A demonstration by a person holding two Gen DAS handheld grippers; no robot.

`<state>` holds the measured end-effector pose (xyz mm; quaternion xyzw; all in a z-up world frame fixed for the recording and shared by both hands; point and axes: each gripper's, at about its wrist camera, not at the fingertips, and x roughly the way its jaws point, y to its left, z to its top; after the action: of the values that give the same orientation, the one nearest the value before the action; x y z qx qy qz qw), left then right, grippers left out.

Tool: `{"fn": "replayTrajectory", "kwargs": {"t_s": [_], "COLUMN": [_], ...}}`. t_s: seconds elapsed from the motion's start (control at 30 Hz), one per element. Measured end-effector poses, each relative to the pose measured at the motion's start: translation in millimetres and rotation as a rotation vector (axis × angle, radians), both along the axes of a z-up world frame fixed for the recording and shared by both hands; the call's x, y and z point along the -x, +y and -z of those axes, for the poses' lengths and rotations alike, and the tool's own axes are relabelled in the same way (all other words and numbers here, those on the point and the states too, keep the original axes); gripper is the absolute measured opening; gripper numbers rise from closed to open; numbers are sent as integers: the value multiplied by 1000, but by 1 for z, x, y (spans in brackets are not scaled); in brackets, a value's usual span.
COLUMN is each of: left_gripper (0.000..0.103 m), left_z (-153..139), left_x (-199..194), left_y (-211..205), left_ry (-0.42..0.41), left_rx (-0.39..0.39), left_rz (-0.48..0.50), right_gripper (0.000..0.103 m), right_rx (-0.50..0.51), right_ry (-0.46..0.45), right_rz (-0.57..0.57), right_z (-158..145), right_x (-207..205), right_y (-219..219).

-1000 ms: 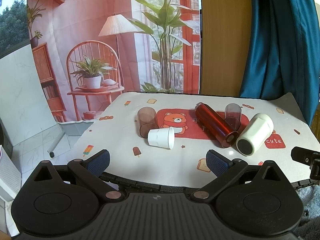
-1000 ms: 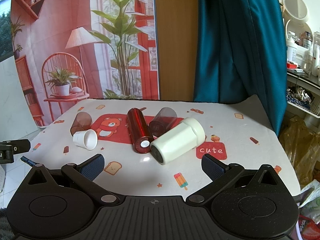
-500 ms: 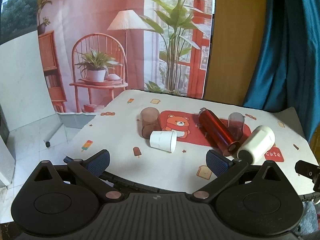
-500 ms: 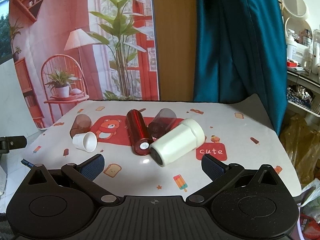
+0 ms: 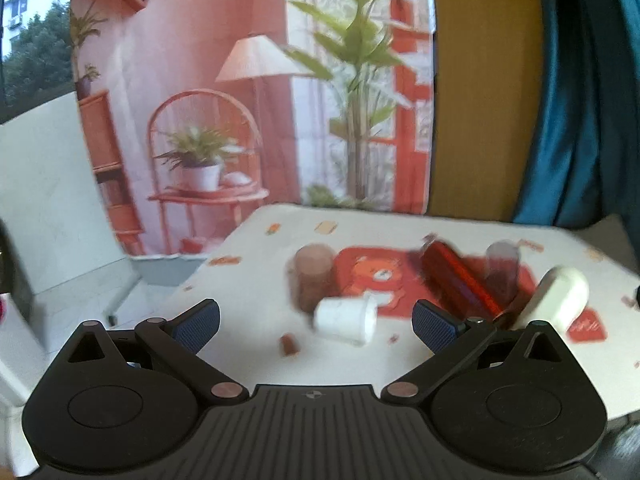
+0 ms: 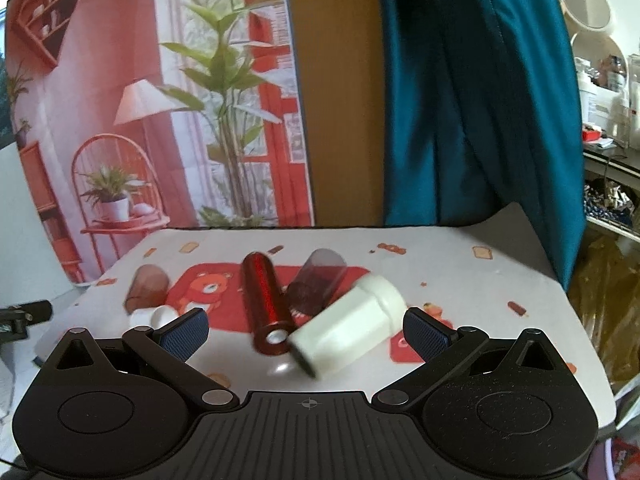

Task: Flip cup upright
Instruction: 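Move the right gripper toward the lying white tumbler and straddle its body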

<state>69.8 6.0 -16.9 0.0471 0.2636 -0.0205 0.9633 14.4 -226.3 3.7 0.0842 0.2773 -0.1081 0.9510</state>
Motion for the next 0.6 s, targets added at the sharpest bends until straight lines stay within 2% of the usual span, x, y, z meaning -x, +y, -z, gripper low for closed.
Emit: {"fn": "replayTrajectory", "kwargs": {"t_s": [0.1,0.2,0.27,0.33,0.47,0.6], "left_gripper": [103,103,103,103,103,103], "left_z": [4,14,21,28,46,59], "left_x": [-11,-24,-32,-40,-53,-59], "left_y": [-5,-18,-24,-26,-25,-29], "left_ry": [-6,5,38,77,152,158], "left_rx": [16,-37,-49,-25,19,-35], "left_rz": [40,32,37,50,46,21], "right_gripper": [103,103,103,103,103,103], "right_rx": [28,0,-1,0,-37,-109], "right_ry": [25,73,104,138,159,171], "right_rz": [15,19,43,63,77,106], "right_z": [14,33,46,59,83,104], "right_x": [-16,-32,-42,-53,-69,-89], "right_y": [-8,-19,-25,-31,-42,-55]}}
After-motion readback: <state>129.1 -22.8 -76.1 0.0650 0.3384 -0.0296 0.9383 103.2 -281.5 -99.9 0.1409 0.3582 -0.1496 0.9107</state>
